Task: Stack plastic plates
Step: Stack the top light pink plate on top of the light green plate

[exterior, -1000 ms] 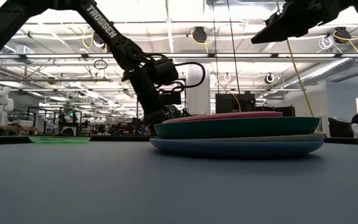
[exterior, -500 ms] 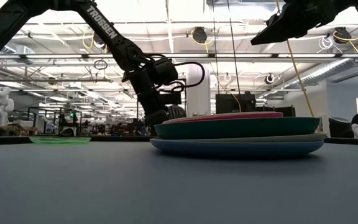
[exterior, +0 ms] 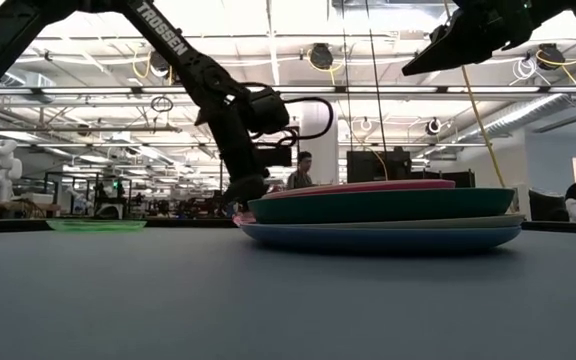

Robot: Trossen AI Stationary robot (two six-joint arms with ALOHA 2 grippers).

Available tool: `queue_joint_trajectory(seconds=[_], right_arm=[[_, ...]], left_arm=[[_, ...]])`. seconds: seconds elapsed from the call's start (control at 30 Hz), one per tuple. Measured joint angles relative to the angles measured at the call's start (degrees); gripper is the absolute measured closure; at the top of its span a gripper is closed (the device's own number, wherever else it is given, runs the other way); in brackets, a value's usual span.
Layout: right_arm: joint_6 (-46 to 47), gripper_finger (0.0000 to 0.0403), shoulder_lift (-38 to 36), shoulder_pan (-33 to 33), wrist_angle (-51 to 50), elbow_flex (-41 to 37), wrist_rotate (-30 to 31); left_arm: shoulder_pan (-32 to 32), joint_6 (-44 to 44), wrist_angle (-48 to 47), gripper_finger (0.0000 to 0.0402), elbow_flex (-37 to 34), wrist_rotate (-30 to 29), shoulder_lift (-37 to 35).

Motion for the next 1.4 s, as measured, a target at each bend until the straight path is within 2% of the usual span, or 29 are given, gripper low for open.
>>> queue_joint_trajectory(seconds=[0.3,0.57,0.8,1.13,1.4], right_arm=[[0.0,0.0314,0.0,0.0,0.2,0.0,0.0],[0.0,0.0314,0.0,0.0,0.1,0.0,0.0],[0.0,0.0314,0.0,0.0,0.2,0.0,0.0],[0.0,0.0314,0.0,0.0,0.2,0.0,0.0],[0.0,0.0314,0.0,0.0,0.2,0.0,0.0]], left_arm=[[-2.6,-2.5,-8.2,0.0395,-0.1,-0.5,-3.1],[-6.2,-6.5,-8.4,0.0396,0.0,-3.0,-11.2],[-15.1,-10.8,-8.7,0.0396,0.0,-3.0,-17.0],[-31.3,-15.4,-8.5,0.0396,0.0,-2.9,-17.8],[-36.3,-19.7,-2.9,0.0396,0.0,-3.4,-17.4]])
